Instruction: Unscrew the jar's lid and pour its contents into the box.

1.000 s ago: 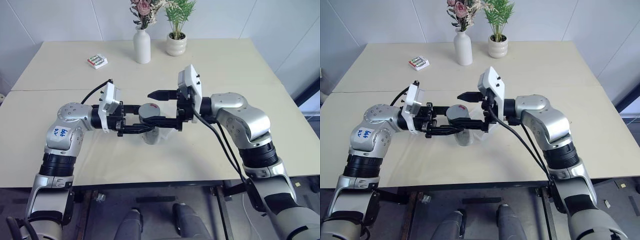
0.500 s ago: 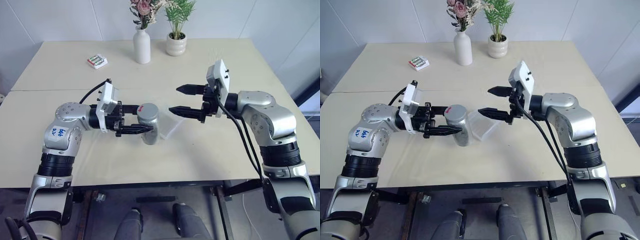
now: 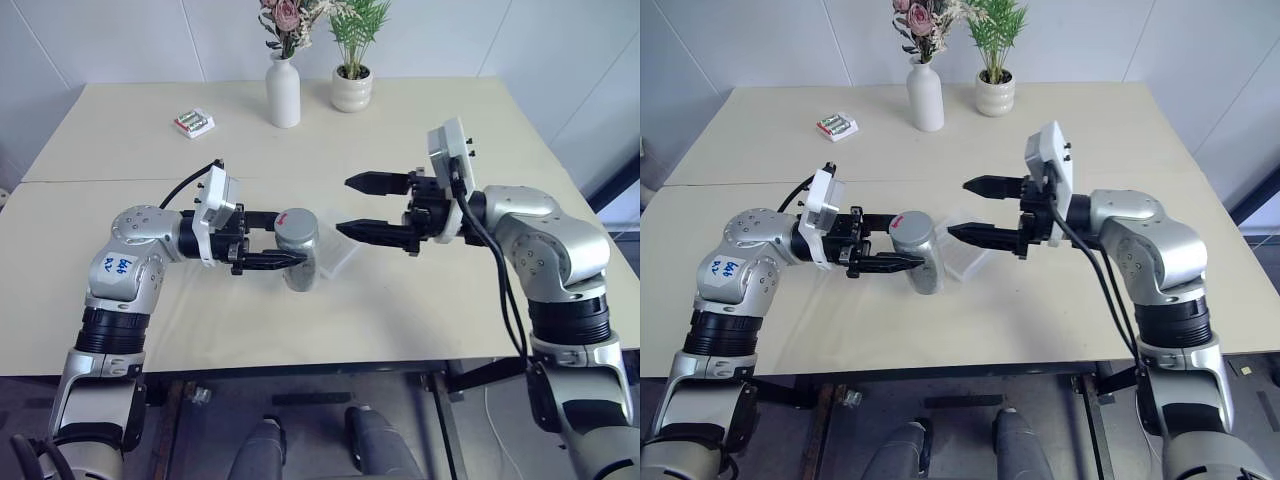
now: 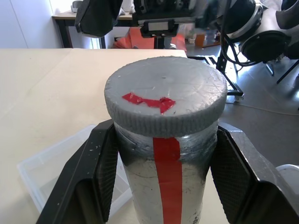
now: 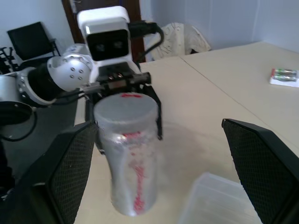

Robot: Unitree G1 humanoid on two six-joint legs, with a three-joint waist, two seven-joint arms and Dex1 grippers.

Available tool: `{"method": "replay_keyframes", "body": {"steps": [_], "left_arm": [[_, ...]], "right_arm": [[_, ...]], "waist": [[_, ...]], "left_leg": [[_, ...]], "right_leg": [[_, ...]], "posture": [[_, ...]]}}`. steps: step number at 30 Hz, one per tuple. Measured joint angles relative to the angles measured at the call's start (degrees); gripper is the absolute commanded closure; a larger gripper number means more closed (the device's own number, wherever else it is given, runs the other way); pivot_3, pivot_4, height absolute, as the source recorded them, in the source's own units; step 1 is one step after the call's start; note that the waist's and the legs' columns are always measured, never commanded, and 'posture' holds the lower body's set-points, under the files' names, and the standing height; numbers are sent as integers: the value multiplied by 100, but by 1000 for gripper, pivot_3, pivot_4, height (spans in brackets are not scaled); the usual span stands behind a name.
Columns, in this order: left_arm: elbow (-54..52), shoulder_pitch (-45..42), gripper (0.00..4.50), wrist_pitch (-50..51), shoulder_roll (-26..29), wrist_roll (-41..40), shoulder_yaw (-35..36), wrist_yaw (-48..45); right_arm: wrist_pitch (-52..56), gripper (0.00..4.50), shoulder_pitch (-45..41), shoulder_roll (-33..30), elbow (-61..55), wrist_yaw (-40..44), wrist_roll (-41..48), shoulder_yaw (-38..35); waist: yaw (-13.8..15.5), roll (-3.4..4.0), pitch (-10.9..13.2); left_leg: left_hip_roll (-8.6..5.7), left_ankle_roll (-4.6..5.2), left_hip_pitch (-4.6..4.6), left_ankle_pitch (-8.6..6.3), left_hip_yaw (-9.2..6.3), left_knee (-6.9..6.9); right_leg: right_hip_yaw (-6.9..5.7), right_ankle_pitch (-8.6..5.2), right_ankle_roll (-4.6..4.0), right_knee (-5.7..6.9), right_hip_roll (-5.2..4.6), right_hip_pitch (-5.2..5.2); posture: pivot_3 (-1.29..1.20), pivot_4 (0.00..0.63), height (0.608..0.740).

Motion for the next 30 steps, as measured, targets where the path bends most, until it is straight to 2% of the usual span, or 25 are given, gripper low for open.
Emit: {"method": "replay_keyframes", "body": {"steps": [7,17,30], "left_arm": [[-22,7,2040,15,0,0,-2,1],[-81,16,2040,56,0,-3,-2,11],[-148,57,2040,83,0,-8,2,77]], "right_arm": [[-19,25,-355,541,5,-356,-315,546],[-197,25,-427,872,298,-494,-742,898],[-267,25,-435,926,389,-480,-907,924]], "waist": [[3,0,0],[-9,0,0],[-5,0,0]], "left_leg": [[0,0,-1,0,-2,-4],[1,0,-1,0,-2,-5],[-1,0,-1,0,-2,-4]], "right_leg": [[-2,0,0,-2,-2,-2],[-2,0,-1,0,0,-4],[-2,0,-1,-1,-3,-4]], "posture": [[0,150,740],[0,150,740],[0,150,740]]}}
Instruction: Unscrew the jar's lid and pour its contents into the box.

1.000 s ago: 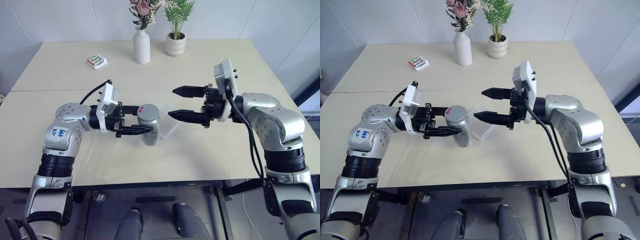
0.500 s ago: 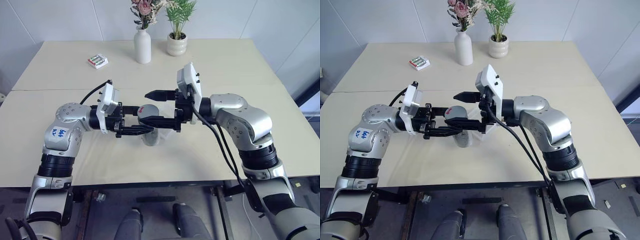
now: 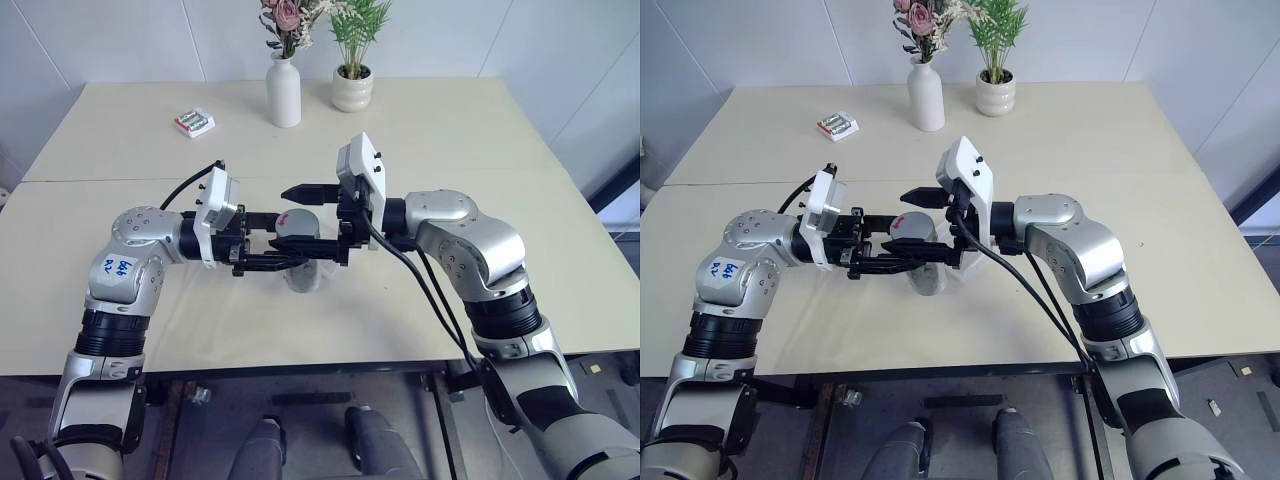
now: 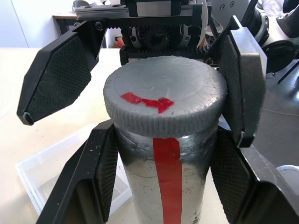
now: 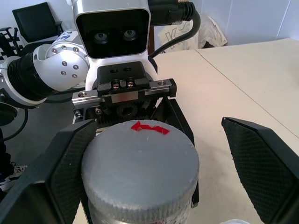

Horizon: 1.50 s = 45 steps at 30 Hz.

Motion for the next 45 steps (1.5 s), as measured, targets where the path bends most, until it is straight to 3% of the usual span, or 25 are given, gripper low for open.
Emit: {"method": "replay_keyframes", "body": {"steps": [32,35,39,45], "left_arm": [[-1,0,2040,0,1,0,0,-14],[-1,0,2040,0,1,0,0,-14],[-11,0,2040,0,1,-5,3,-16],[-15,0,2040,2,2,-6,6,-17]], "right_arm": [[243,25,32,-201,-117,270,339,-56],[245,646,32,-199,-117,269,359,-56],[245,1865,32,-195,-115,266,371,-55],[243,1935,32,-190,-115,266,370,-55]], "waist": [[0,0,0],[0,0,0],[0,0,0],[1,0,0]], "left_leg": [[0,0,0,0,0,0],[0,0,0,0,0,0],[0,0,0,0,0,0],[0,0,0,0,0,0]], "right_leg": [[0,0,0,-1,0,0],[0,0,0,-1,0,0],[0,0,0,-1,0,0],[0,0,0,-1,0,0]], "posture": [[0,150,740],[0,150,740],[0,150,740],[0,150,740]]}}
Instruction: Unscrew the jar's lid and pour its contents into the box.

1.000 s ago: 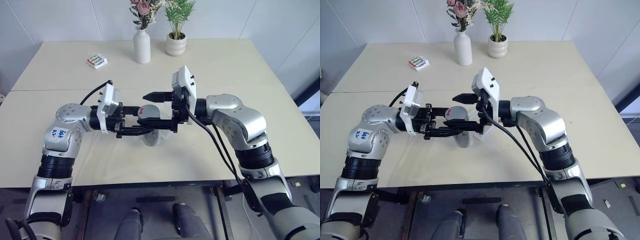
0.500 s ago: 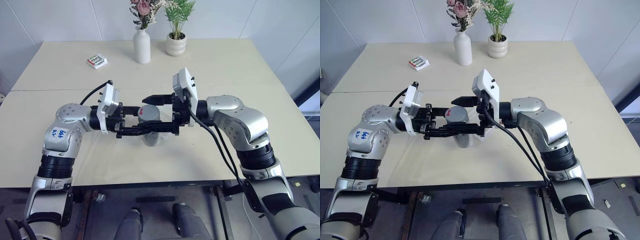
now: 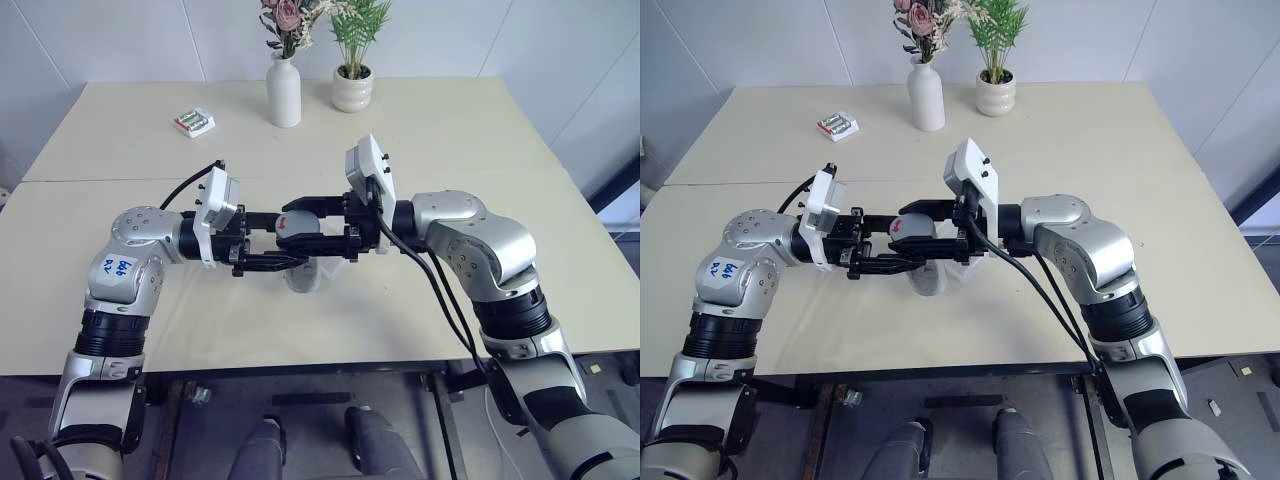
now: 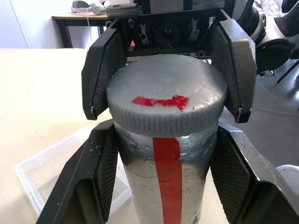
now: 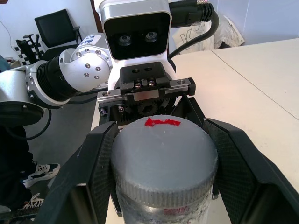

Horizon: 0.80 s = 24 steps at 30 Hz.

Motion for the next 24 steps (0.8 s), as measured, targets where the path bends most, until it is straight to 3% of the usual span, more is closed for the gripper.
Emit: {"method": "replay_keyframes", "body": {"steps": [7,14,20,24], "left_arm": [[-45,0,2040,5,4,-123,66,-13],[-123,161,2040,3,44,-110,-37,-21],[-122,160,2040,2,51,-107,-49,-23],[-122,170,2040,1,71,-108,-51,-23]], "right_arm": [[24,1935,28,129,-1,13,247,-144],[181,1935,-196,574,-65,-164,1102,-887],[52,1935,-205,313,120,-170,974,-900],[-563,1935,-205,-393,567,-83,350,-983]], "waist": [[-1,0,0],[1,3,1],[12,3,1],[18,3,1]], "left_leg": [[0,0,0,0,0,0],[2,0,1,0,-3,-1],[-1,0,0,0,-2,-2],[-3,1,-1,0,2,-2]], "right_leg": [[0,0,0,0,0,0],[-2,0,0,2,0,0],[-2,0,0,-4,-2,1],[-1,0,0,-7,-2,1]], "posture": [[0,150,740],[0,150,740],[0,150,740],[0,150,740]]}}
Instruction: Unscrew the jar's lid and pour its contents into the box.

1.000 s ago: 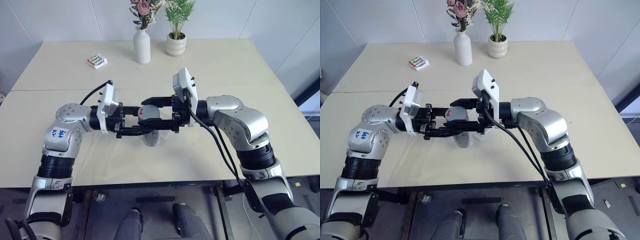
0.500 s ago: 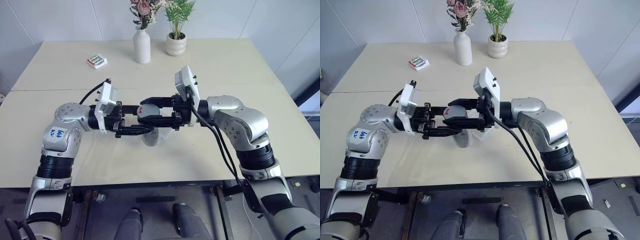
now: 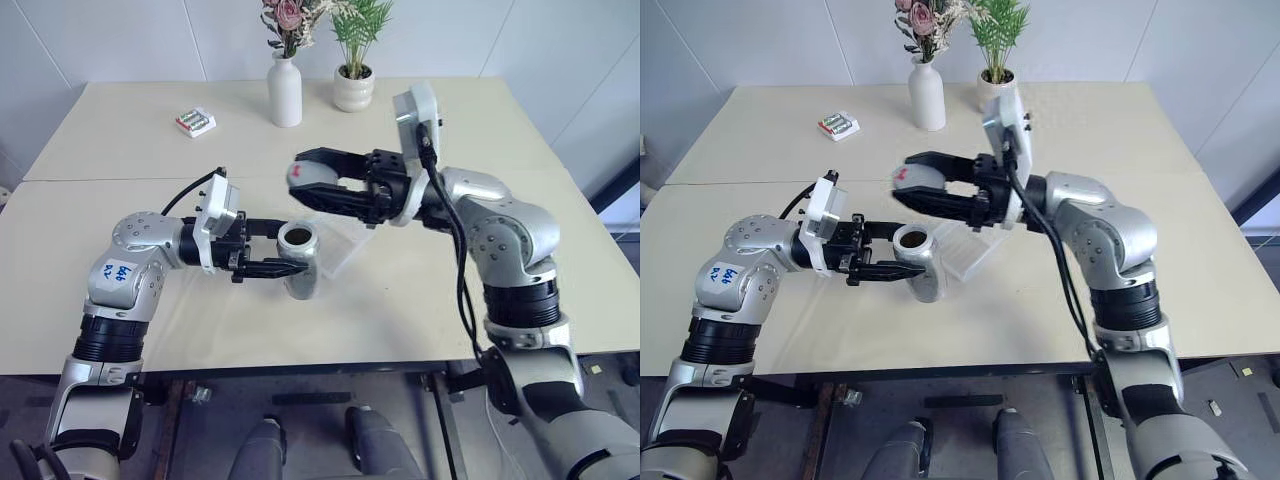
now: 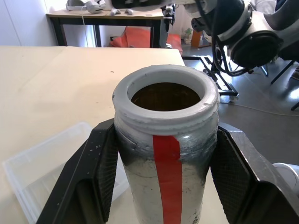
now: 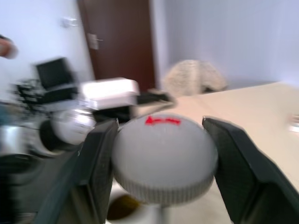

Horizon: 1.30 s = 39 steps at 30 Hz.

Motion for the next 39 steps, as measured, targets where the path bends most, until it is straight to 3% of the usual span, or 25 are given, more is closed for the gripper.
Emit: {"method": "replay_keyframes", "body": {"steps": [4,10,15,20,29,35,39], "left_arm": [[0,14,2040,-1,15,0,5,10],[0,102,2040,3,81,-7,110,45],[6,78,2040,29,83,-9,116,67],[64,-25,2040,75,83,-11,115,75],[64,-53,2040,131,83,-15,116,91],[64,-54,2040,166,83,-16,117,121],[64,-54,2040,167,83,-18,127,172]], "right_arm": [[-606,1935,136,-482,515,-118,-387,-467],[-1783,1935,1127,-997,1856,-771,-1148,-1293],[-2617,1935,1611,-893,2418,-1057,-1532,-1354],[-2993,1935,2104,-306,3031,-1410,-1703,-1317],[-3208,1935,2103,-36,3258,-1489,-1777,-1242],[-3078,15,2101,-29,3274,-1418,-1768,-1245],[-3106,15,2101,-152,3198,-1269,-1768,-1256]], "waist": [[3,0,0],[-8,-1,0],[-90,4,3],[-165,5,3],[-160,6,3],[-156,6,3],[-155,6,3]], "left_leg": [[1,1,0,-1,1,-2],[1,4,2,-2,13,-3],[7,6,13,-2,30,2],[2,7,14,0,34,8],[3,7,16,0,34,9],[3,7,16,0,34,9],[2,7,16,0,34,10]], "right_leg": [[1,0,0,-2,1,0],[12,-1,1,-3,2,3],[28,0,3,11,11,3],[38,4,10,18,9,4],[39,4,11,19,10,4],[39,4,11,19,10,5],[39,4,11,19,9,5]], "posture": [[0,150,740],[0,150,740],[0,150,740],[0,150,740],[0,150,740],[0,150,740],[0,150,740]]}}
